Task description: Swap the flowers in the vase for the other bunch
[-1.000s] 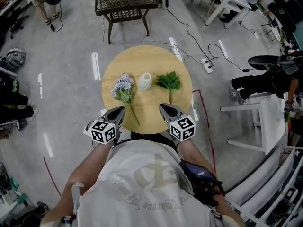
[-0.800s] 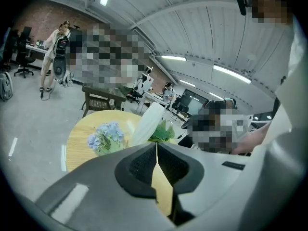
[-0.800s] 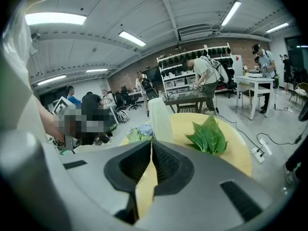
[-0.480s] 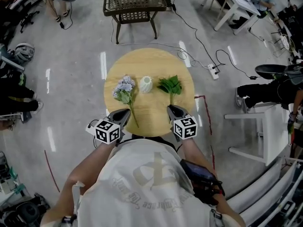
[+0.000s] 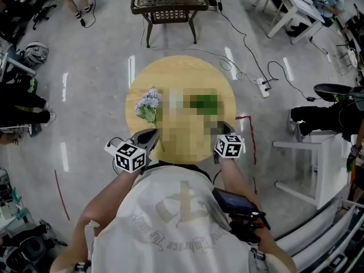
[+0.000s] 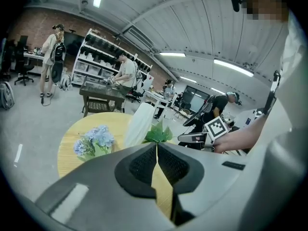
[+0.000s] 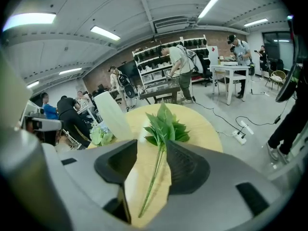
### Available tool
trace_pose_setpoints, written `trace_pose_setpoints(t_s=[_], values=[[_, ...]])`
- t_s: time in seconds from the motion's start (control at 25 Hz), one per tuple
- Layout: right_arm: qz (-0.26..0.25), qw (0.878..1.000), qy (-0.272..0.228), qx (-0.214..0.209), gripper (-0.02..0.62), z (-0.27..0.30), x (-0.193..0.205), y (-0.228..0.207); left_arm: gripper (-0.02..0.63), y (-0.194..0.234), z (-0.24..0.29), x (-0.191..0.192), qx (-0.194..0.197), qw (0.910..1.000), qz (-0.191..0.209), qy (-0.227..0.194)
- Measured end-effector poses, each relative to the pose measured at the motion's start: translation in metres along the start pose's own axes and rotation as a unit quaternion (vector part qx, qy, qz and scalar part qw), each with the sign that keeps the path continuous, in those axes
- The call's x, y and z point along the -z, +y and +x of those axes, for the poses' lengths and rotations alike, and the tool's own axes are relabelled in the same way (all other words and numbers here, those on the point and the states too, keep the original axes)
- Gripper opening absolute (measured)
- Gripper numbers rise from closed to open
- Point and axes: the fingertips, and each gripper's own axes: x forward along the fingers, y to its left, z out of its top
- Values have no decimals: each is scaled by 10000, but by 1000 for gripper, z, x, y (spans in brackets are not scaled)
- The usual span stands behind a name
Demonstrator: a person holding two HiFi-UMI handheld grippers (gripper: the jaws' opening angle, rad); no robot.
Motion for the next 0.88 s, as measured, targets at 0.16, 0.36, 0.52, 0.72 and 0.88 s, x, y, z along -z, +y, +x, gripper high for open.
trace_pose_setpoints(t_s=[0.16,0.36,0.52,0.72,0.88], values=[[375,9993,22,18,198,17,-3,-13,12,7,-4,5,-122,9999,-60,48],[496,9986,129,108,226,39,-6,-22,12,14,-9,6,-278,9994,-199,31],[397,9988,164,246,250,54,-13,-28,12,15,-10,5,-354,9990,-275,-14],[367,9986,289,251,258,73,-16,-32,12,15,-17,8,-443,9982,-406,-39],[357,9984,395,207,258,88,-20,-34,12,17,-24,10,-543,9973,-498,-61]])
